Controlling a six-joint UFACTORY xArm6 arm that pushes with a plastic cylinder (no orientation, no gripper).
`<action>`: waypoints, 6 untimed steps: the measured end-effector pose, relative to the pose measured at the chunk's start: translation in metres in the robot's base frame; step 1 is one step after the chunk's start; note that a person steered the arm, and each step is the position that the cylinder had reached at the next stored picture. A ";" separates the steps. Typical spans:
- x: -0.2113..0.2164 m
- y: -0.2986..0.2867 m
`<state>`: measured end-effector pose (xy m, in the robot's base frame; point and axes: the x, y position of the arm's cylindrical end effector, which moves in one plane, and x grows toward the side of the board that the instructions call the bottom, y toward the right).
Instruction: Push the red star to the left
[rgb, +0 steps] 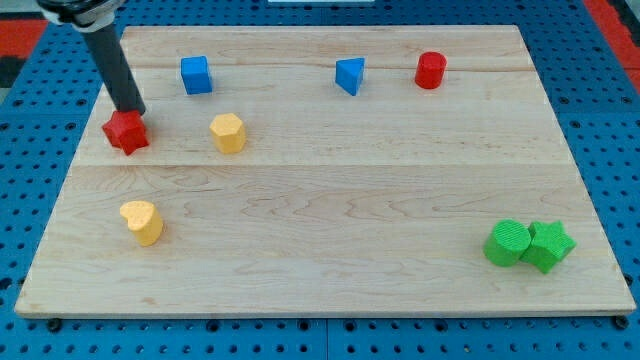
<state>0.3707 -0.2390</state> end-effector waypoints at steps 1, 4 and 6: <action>0.003 -0.001; 0.011 0.044; 0.017 -0.001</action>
